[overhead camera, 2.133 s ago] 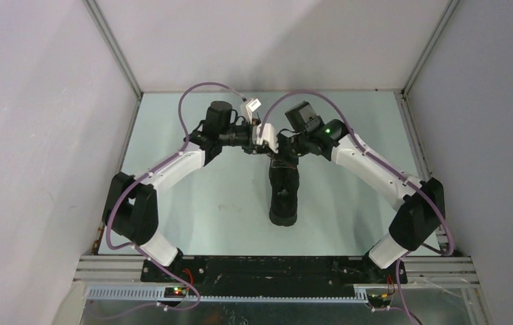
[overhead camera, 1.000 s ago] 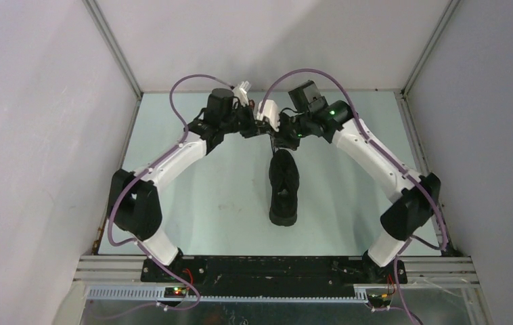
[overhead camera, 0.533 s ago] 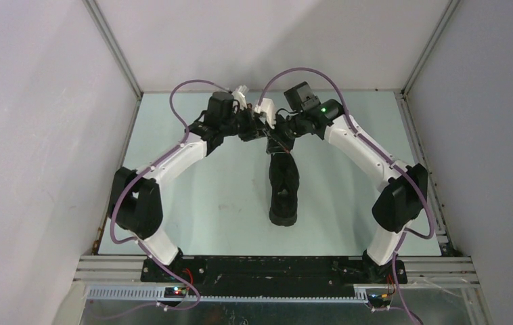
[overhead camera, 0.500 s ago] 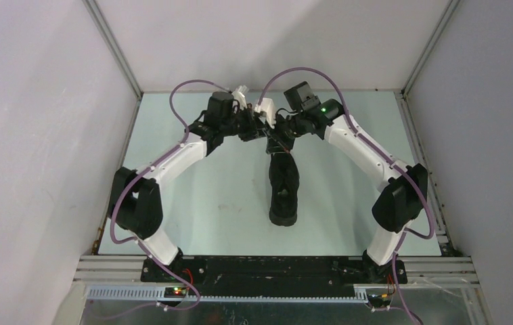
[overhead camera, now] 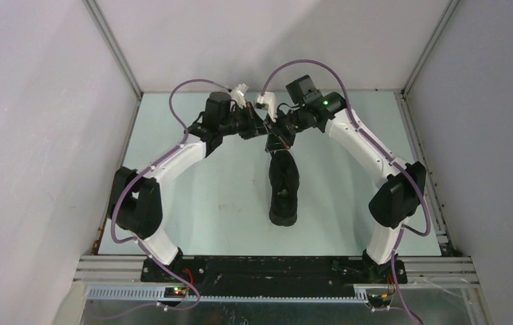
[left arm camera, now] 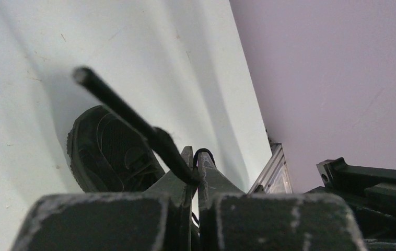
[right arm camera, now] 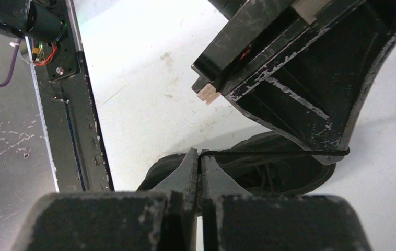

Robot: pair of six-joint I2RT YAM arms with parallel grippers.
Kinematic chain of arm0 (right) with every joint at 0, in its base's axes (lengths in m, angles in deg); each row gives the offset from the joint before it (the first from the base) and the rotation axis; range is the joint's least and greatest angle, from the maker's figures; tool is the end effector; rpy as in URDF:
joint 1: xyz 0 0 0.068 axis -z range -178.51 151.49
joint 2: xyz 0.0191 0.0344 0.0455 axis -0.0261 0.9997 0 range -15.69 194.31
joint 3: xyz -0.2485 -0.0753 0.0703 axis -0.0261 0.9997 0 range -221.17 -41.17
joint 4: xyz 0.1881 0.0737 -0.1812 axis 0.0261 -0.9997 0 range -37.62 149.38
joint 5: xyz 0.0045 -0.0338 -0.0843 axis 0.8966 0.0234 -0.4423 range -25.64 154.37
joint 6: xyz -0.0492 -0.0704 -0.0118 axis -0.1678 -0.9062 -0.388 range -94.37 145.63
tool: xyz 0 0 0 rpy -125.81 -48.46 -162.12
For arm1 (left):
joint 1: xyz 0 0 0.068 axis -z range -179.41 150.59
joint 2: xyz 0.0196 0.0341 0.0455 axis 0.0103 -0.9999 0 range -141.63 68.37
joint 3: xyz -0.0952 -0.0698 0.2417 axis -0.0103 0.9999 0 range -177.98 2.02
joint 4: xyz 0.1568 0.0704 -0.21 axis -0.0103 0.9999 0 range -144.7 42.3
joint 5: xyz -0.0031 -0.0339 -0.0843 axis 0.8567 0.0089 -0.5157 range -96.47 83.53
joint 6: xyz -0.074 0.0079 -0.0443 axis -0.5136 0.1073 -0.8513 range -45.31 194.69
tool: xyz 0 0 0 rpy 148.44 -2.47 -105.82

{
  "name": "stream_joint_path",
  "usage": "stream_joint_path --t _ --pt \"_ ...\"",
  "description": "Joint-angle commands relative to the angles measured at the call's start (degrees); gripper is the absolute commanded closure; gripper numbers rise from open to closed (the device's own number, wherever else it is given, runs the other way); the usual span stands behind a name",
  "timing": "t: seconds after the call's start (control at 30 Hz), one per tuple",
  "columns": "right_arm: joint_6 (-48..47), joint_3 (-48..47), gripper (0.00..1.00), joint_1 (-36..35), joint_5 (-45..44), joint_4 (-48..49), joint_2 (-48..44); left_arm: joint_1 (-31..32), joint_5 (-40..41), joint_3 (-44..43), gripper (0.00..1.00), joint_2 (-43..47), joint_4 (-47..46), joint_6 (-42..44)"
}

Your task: Tie the shoes

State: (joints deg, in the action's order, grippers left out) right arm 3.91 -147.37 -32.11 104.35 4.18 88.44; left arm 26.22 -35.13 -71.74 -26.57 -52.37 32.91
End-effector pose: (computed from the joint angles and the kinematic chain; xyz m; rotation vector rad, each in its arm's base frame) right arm 0.3195 0.2714 0.3287 -1.3791 2.0011 0.9563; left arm 0.3734 -0.2198 0.2800 0.0538 2.1512 -1.2232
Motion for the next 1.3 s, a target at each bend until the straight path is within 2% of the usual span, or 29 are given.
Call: stream_joint_path --t 0.0,0.2,0.4,0.57,0.73,0.97,1.13,1.27 --pt "0.8 2.8 1.00 -7.8 11.3 -9.4 -2.2 -3.1 10.5 0.5 1.00 -0.6 -8.0 1.1" --pt "-4.1 5.2 1.00 -14.2 -6.8 -5.1 -3.4 -3.1 10.2 0.6 1.00 0.2 -7.5 1.5" --pt "-10.2 5.9 1.00 -18.7 -17.3 -5.7 -4.7 -3.1 10.0 1.2 1.00 0.3 -7.8 1.1" --pt "-14.5 10.3 1.00 -22.0 -24.4 -5.5 -6.4 -3.1 10.0 1.5 1.00 0.6 -8.0 0.8" --pt "-18.2 13.5 1.00 -24.3 -27.2 -5.2 -7.9 -3.1 9.8 1.9 1.00 1.4 -7.7 0.9" --pt "-18.5 11.4 1.00 -25.7 -22.5 -8.9 -9.0 -3.1 7.1 1.9 1.00 2.3 -7.2 0.7" --pt "-25.6 17.4 1.00 -30.1 -28.6 -7.9 -11.7 -3.4 -0.2 1.8 1.00 1.2 -7.0 -2.6" --pt "-30.1 21.1 1.00 -32.8 -33.8 -5.9 -13.4 -3.4 -3.2 1.7 1.00 1.3 -5.3 -2.9"
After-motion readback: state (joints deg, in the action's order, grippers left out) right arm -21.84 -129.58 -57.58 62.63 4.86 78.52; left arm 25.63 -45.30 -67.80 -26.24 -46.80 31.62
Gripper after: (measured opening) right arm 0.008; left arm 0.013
